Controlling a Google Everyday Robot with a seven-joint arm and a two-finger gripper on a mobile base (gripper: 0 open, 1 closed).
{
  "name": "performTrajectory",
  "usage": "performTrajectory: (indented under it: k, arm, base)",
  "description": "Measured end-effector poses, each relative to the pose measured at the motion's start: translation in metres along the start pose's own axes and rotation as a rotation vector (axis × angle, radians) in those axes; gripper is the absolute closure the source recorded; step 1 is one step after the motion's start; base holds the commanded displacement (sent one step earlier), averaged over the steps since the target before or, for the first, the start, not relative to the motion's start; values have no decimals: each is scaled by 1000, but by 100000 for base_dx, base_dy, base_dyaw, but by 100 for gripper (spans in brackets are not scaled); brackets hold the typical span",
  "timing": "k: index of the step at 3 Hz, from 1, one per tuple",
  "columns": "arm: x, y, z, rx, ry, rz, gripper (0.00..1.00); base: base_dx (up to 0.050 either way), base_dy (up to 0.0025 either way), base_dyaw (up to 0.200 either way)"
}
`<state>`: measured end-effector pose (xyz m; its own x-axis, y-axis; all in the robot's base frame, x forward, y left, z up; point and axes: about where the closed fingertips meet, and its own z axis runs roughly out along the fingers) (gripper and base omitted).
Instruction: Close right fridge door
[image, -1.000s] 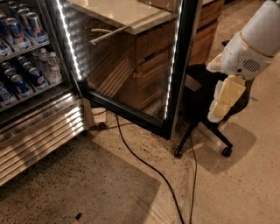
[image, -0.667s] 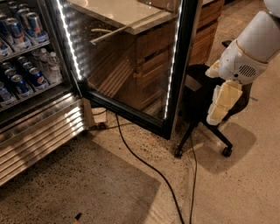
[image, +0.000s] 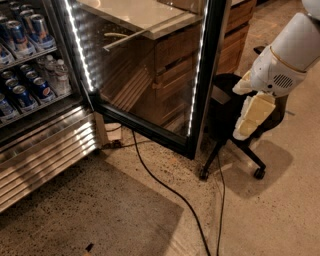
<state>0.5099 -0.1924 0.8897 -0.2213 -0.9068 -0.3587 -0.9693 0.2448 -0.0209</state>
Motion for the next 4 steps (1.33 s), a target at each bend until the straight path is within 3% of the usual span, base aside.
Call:
performTrajectory:
  k: [2,3,4]
  arm:
    - [-2,10,18,-13,-5,-25,65]
    - [-2,11,21,-17,-2,-27,100]
    - [-3,14,27,-34,-3,-42,100]
  base:
    - [0,0,0]
    - [4900,0,-7]
    - [4961,-7,150]
